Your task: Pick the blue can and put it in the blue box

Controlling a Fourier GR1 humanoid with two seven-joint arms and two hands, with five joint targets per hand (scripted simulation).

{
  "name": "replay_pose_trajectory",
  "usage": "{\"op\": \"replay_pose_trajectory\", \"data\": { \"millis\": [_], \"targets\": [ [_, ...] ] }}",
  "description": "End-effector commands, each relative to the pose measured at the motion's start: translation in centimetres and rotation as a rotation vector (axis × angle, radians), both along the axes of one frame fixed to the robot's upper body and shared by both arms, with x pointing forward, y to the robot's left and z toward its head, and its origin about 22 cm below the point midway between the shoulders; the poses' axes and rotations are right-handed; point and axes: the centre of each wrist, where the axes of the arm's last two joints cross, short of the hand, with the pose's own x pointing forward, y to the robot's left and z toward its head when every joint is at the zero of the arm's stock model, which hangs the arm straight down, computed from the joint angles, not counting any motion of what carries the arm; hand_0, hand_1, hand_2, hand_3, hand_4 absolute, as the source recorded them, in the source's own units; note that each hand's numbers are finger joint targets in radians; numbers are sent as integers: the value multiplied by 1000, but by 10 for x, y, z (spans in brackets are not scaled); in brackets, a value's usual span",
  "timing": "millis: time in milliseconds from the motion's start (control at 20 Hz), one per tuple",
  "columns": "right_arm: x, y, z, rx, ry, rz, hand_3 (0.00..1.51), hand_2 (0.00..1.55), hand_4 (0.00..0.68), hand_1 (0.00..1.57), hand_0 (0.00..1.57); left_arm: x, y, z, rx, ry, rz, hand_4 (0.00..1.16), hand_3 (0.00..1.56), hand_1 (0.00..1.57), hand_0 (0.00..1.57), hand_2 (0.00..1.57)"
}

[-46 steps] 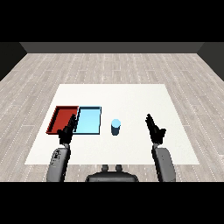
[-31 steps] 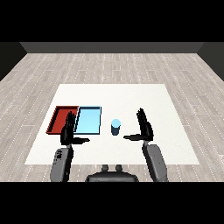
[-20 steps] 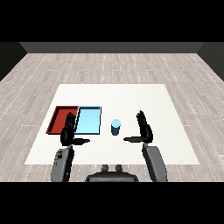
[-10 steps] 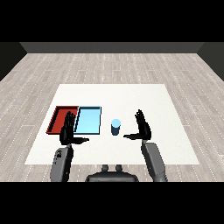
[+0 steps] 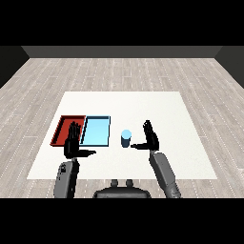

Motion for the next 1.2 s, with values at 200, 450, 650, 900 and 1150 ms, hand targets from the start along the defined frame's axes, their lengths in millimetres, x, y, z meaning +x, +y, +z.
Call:
{"op": "replay_pose_trajectory", "data": {
  "millis": [200,450,650,900,1150],
  "targets": [
    [-4,9,-29,20,34,-5,0,0,0,0,0,8,6,-15,-29,-25,-19,0,0,0,0,0],
    [0,32,-21,36,68,16,0,0,0,0,0,-8,-11,-4,-17,-38,14,0,0,0,0,0],
    [-1,35,-13,35,78,23,0,0,0,0,0,3,1,9,14,-33,13,0,0,0,0,0],
    [0,32,-34,26,83,26,0,0,0,0,0,1,0,-9,-1,-22,8,0,0,0,0,0],
    [7,54,-46,32,99,26,0,0,0,0,0,-4,-1,13,0,-32,14,0,0,0,0,0]
  ]
}}
